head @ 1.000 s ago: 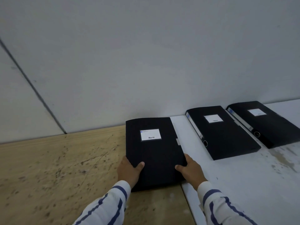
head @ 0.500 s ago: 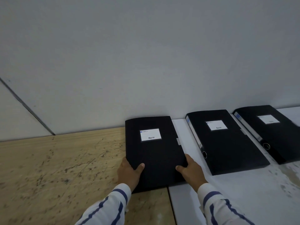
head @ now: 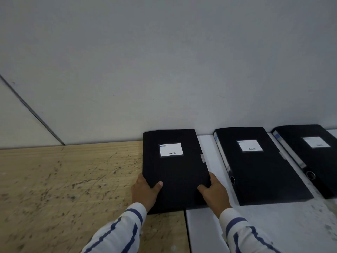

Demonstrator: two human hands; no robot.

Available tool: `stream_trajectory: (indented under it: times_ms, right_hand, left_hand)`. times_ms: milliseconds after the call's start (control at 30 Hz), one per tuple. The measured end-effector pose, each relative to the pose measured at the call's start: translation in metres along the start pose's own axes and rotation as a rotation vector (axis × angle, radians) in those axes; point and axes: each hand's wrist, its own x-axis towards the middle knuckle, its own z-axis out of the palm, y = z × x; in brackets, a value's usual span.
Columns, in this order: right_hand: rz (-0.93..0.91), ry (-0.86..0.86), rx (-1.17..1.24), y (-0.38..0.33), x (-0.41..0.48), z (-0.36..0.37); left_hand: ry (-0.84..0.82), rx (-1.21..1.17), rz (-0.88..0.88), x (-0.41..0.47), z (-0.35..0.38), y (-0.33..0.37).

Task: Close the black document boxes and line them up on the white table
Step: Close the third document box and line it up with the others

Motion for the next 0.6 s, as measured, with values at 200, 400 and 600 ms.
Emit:
stream_trajectory:
  times_ms: [200, 400, 600]
  right_hand:
    - [0.01, -0.023, -0.008, -0.005, 0.0, -0.002]
    - [-0.008, -0.025, -0.069, -0.011, -0.007, -0.004]
    - [-0.101, 0.018, -0.183, -0.019, -0.025, -0.005]
  left_hand:
    - [-0.019, 0.019, 0.026, 0.001, -0.004, 0.002]
    - [-0.035, 0.063, 0.054, -0.003, -0.012, 0.007]
    - [-0.01, 0.141, 0.129, -0.026, -0.018, 0.018]
